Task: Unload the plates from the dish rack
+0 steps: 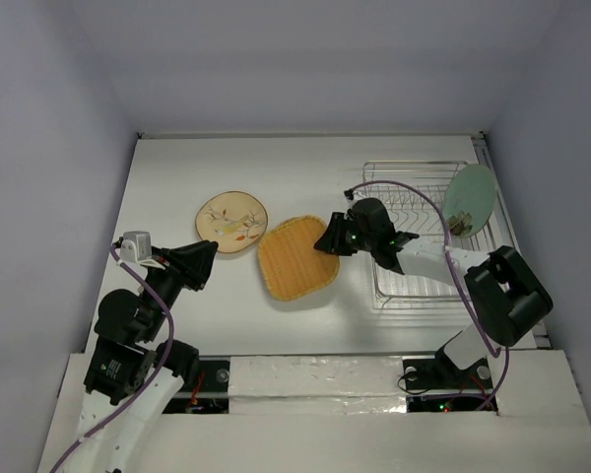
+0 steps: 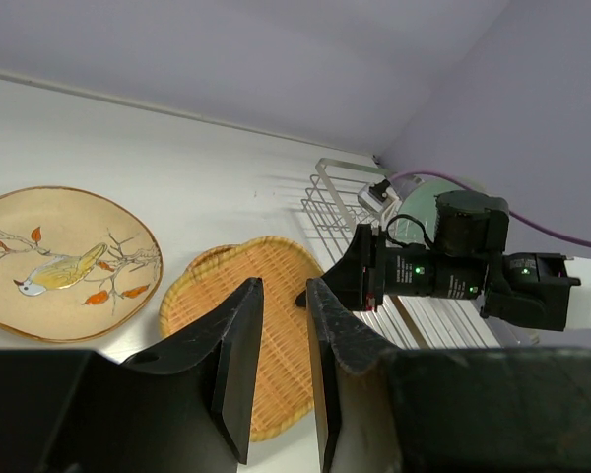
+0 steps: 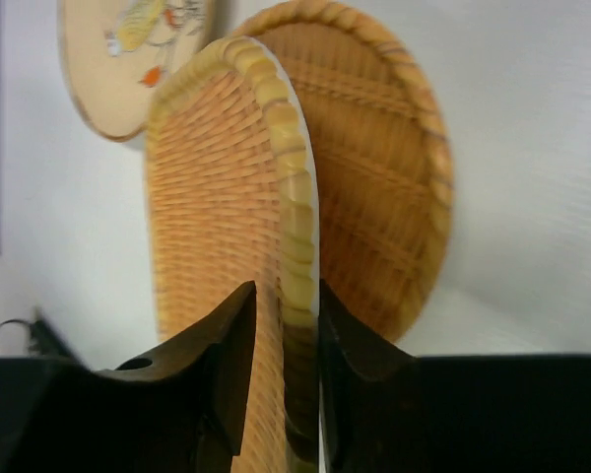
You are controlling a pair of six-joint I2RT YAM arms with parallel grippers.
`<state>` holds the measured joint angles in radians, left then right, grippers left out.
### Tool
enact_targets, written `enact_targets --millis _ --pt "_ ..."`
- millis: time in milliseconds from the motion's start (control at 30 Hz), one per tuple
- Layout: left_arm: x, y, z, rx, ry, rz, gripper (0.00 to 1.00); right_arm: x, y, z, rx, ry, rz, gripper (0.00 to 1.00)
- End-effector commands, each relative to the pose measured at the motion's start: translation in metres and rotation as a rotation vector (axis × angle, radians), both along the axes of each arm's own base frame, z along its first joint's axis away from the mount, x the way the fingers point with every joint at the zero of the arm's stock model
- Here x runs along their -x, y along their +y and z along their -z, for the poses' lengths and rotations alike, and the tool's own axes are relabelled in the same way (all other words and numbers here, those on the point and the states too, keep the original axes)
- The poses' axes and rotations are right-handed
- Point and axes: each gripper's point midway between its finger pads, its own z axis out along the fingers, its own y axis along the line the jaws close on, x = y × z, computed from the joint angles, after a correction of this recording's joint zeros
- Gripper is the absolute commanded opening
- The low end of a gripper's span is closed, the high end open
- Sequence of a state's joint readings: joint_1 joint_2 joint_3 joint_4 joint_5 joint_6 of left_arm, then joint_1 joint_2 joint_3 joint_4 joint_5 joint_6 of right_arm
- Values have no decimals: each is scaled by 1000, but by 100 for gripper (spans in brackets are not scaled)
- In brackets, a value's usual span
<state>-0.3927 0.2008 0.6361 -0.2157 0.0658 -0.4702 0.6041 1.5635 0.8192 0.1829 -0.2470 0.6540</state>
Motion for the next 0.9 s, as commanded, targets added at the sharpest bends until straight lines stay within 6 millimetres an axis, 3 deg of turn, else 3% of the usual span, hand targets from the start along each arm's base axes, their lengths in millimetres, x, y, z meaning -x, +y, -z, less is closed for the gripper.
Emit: enact_targets --millis 0,133,333,567,600,633,700,733,767,833,867 --pt "-1 -1 -9 17 -24 1 22 -12 -13 -4 70 -73 63 36" --pt "-1 -1 -9 17 -24 -1 22 -17 -19 -10 90 -90 96 54" --pt "-1 -1 -9 17 -24 -1 22 -26 -38 -27 159 -142 177 64" --pt "-1 -1 -9 19 -25 1 22 -25 -71 -68 249 -227 264 70" --pt "-1 -1 -10 19 -27 1 22 -24 -79 -74 267 -240 287 65" --pt "0 -1 -10 20 -29 1 22 -22 -89 -95 256 -285 327 45" --pt "1 -1 -10 21 -31 4 22 -24 -124 -114 325 -320 469 17" --pt "1 -1 -11 22 -34 5 22 -23 -142 -132 325 -352 538 1" --pt "2 -1 -12 22 -39 8 22 -26 -172 -141 370 -368 652 0" --pt "4 -1 -14 25 -47 13 22 -21 -210 -152 438 -372 770 0" --pt "5 -1 -14 27 -50 15 22 -19 -248 -161 483 -377 900 0"
